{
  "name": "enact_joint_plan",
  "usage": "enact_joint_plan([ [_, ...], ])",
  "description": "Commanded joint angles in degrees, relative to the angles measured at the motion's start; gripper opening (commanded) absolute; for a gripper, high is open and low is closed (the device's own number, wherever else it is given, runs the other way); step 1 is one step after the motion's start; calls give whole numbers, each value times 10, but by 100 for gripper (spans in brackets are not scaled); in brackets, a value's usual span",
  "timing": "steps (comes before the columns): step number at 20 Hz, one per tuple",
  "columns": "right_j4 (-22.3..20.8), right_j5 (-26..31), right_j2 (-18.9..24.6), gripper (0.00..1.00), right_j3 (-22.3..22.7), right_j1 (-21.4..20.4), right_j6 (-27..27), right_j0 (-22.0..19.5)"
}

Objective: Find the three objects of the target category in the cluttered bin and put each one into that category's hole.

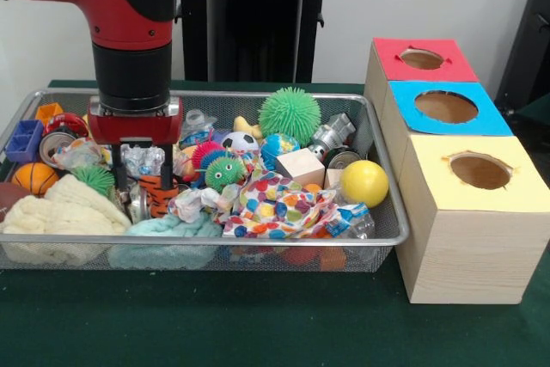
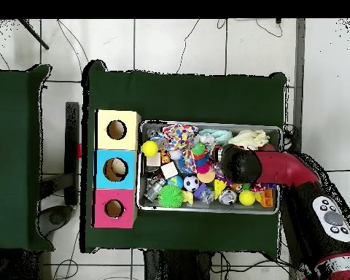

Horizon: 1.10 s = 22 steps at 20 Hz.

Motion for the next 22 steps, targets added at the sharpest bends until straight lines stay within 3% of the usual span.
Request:
enact_joint_plan([
  [1, -45, 21, -10, 100, 27, 15, -42, -4],
  [6, -50, 4, -19, 100, 54, 4, -16, -2],
  [16, -53, -14, -21, 100, 55, 18, 1, 7],
  [22, -41, -6, -25, 100, 65, -4, 13, 19],
])
